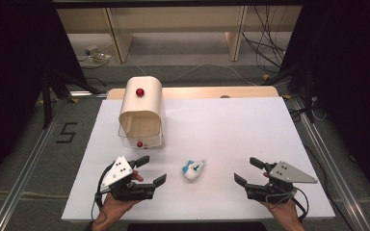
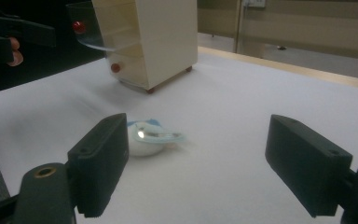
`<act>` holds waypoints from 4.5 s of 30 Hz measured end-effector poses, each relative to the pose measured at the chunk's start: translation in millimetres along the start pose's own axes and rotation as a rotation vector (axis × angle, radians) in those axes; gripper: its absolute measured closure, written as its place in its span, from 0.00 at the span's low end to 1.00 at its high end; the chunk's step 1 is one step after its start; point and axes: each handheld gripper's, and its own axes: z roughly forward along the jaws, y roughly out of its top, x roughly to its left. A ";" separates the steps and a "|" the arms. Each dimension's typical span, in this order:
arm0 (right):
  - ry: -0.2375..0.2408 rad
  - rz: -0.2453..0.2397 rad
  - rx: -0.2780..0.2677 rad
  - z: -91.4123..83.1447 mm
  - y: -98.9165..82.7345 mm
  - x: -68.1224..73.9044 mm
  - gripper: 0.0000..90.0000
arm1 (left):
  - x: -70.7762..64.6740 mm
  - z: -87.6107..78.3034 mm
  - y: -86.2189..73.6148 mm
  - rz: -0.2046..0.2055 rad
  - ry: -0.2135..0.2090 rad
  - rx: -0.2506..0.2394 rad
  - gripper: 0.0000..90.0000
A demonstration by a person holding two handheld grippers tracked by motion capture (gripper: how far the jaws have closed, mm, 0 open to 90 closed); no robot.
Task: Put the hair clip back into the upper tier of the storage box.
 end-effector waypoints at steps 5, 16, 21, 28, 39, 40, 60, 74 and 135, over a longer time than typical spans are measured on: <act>0.002 -0.001 0.006 0.3 0.0 0.0 0.25 | -0.2 0.4 -0.1 -0.002 0.001 0.003 0.17; -0.006 0.002 0.004 0.6 0.6 -0.6 0.25 | -3.7 5.6 -0.4 0.006 0.008 0.012 0.18; -0.008 0.002 0.000 0.8 0.9 -0.4 0.25 | -5.8 8.4 -0.5 0.012 -0.004 0.013 0.18; -0.010 0.009 -0.008 0.4 1.1 -1.7 0.26 | -7.8 11.8 2.1 0.012 -0.002 0.025 0.18; -0.009 0.013 -0.005 2.5 1.2 -2.0 0.26 | -6.2 21.6 6.8 0.019 0.032 0.103 0.18; -0.009 0.014 -0.005 2.3 1.2 -2.1 0.26 | -6.2 22.7 8.0 0.024 0.036 0.111 0.18; -0.010 0.010 0.003 3.4 1.3 -2.3 0.26 | -16.4 58.6 15.8 0.076 0.006 0.264 0.18; -0.008 0.004 0.011 4.8 0.8 -1.7 0.26 | -27.9 91.0 17.4 0.122 -0.004 0.386 0.18; -0.006 -0.013 0.034 7.5 -0.8 -1.4 0.28 | -21.2 155.1 0.0 0.172 0.013 0.586 0.52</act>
